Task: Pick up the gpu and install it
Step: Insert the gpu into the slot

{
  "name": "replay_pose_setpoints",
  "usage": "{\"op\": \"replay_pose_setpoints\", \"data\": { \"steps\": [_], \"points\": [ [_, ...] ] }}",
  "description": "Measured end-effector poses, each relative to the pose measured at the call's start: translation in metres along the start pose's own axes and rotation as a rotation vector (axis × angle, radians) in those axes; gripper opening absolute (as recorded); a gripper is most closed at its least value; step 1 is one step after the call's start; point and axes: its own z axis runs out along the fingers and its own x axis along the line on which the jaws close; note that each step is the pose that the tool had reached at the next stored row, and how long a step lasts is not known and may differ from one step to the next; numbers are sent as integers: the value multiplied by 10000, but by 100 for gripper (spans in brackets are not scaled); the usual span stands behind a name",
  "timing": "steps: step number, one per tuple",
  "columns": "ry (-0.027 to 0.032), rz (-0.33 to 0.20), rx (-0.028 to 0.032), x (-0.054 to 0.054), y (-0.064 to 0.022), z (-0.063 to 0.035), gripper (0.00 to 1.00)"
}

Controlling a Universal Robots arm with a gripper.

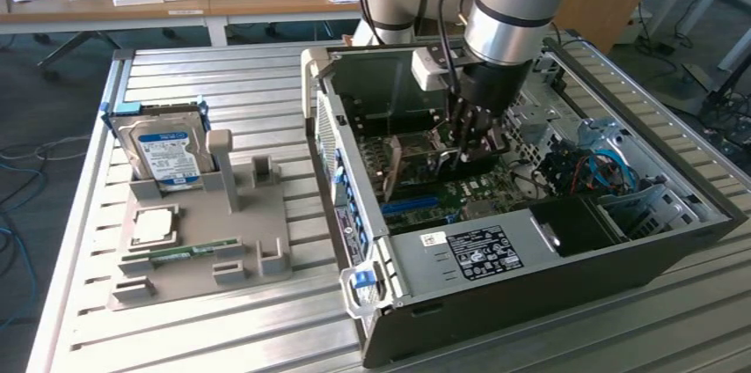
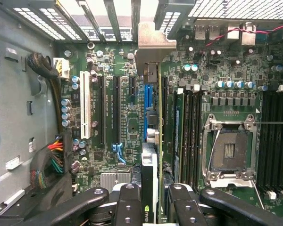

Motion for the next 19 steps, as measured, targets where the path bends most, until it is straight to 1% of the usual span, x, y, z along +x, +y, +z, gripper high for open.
{"op": "replay_pose_setpoints", "data": {
  "steps": [5,11,16,19],
  "points": [
    [2,0,-1,1,35,-1,26],
    [3,0,0,1,39,-1,26],
    [3,0,0,1,83,-2,26],
    [2,-1,-1,1,91,-3,26]
  ]
}}
